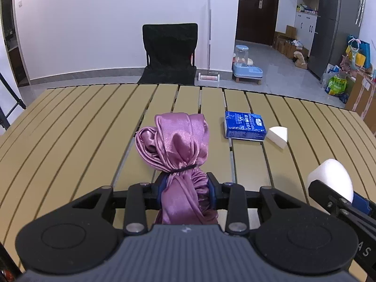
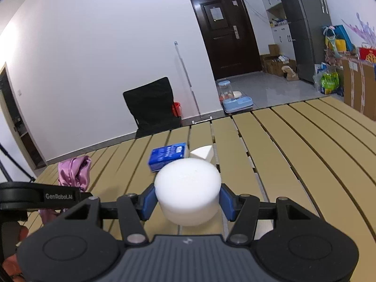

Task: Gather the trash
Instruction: 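Carry the scrunchie with the left tool while the right tool carries the foam cylinder toward the bin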

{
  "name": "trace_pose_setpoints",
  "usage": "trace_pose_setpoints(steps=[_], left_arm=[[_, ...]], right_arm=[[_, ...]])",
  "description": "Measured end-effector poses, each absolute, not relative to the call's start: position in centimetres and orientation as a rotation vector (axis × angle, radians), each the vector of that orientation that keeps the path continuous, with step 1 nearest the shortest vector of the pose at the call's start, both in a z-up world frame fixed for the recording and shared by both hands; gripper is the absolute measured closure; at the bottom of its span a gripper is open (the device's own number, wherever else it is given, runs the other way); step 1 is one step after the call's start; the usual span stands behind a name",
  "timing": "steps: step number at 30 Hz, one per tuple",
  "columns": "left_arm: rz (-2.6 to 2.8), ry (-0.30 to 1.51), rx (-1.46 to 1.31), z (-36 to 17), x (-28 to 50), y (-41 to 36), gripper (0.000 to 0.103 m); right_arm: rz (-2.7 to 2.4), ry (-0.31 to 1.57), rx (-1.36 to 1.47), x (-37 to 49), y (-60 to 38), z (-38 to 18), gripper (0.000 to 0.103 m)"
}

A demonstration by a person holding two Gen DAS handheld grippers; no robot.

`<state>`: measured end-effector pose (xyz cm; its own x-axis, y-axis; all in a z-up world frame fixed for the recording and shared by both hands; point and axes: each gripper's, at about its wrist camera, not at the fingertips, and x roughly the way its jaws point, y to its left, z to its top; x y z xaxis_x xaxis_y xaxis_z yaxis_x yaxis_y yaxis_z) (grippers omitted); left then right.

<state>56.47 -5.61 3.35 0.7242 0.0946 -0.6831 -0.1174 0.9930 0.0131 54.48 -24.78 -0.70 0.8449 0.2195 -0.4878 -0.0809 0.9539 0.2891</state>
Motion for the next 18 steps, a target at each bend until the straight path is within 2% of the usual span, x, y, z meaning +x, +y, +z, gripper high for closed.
trace_pose_setpoints(steps=[18], left_arm=[[0.113, 0.709, -0.018, 5.0, 44.4, -2.9, 0.068]], right_arm=[[0.195, 0.537, 0.172, 42.5, -23.0, 1.8, 0.048]])
